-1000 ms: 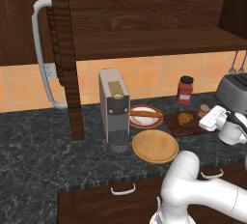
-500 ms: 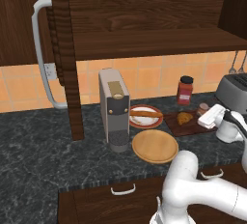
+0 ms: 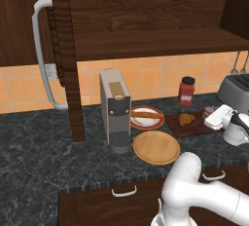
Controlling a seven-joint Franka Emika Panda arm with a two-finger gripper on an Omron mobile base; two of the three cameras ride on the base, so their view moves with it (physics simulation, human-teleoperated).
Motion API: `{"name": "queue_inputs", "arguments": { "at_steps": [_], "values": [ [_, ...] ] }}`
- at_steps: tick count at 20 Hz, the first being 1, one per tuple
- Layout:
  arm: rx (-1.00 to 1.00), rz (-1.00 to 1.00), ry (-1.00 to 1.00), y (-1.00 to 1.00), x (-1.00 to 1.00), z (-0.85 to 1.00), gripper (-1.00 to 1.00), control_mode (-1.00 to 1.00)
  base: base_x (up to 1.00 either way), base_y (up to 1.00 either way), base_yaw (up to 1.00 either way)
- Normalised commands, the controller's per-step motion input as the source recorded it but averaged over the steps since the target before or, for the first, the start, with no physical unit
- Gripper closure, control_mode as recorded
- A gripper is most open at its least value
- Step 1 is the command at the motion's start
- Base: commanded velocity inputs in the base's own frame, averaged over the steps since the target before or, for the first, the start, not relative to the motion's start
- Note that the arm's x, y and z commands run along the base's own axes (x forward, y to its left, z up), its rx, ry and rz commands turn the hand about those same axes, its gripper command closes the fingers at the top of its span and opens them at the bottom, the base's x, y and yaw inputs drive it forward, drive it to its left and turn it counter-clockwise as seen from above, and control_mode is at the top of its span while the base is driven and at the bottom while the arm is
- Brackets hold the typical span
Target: From the different types of pastries on the counter, select a croissant and place it on the cutting board. Then retrieve a jar of jam from the cabinet and place it alongside the croissant on the cutting board.
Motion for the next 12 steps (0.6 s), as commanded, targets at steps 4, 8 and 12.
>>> {"name": "queue_inputs", "arguments": {
  "at_steps": [4, 8, 12],
  "values": [
    [0.01, -0.02, 0.0, 0.04, -0.33, 0.19, -1.0, -1.0, 0.0, 0.0, 0.0],
    [0.0, -0.03, 0.0, 0.26, -0.31, 0.87, -1.0, -1.0, 0.0, 0.0, 0.0],
    [0.0, -0.1, 0.23, 0.57, -0.46, 1.0, -1.0, -1.0, 0.0, 0.0, 0.0]
  ]
}}
